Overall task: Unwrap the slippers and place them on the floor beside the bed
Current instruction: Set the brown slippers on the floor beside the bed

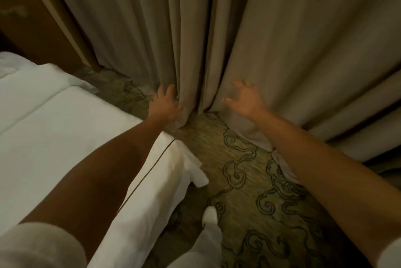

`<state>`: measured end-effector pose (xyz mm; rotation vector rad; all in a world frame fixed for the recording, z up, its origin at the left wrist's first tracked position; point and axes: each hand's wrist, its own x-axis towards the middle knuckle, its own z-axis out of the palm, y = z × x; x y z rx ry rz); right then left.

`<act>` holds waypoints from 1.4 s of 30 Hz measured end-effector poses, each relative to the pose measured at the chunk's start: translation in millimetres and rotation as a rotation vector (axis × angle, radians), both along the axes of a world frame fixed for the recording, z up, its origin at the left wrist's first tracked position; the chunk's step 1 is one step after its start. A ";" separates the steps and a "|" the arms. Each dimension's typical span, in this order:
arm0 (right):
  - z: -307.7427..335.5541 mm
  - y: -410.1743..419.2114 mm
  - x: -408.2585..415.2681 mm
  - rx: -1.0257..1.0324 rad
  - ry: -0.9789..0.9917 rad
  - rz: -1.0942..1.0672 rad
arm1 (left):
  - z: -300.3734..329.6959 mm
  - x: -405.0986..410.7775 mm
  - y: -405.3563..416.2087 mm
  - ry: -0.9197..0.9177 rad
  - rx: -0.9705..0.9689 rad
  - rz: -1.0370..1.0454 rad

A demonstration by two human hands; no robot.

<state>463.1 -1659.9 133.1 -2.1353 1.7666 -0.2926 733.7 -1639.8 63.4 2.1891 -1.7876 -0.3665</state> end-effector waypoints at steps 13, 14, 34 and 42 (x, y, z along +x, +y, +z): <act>-17.6 -314.8 105.8 0.066 -0.008 0.446 | -18.0 70.2 -230.4 -0.085 0.053 0.337; -22.8 -330.7 118.8 0.086 -0.027 0.483 | -20.4 76.0 -239.3 -0.069 0.062 0.384; -182.0 -517.3 422.0 0.440 0.098 0.829 | -144.6 267.9 -321.7 0.111 0.164 0.856; -355.9 -566.9 543.4 0.785 0.054 0.680 | -289.6 346.1 -375.2 0.290 0.188 1.043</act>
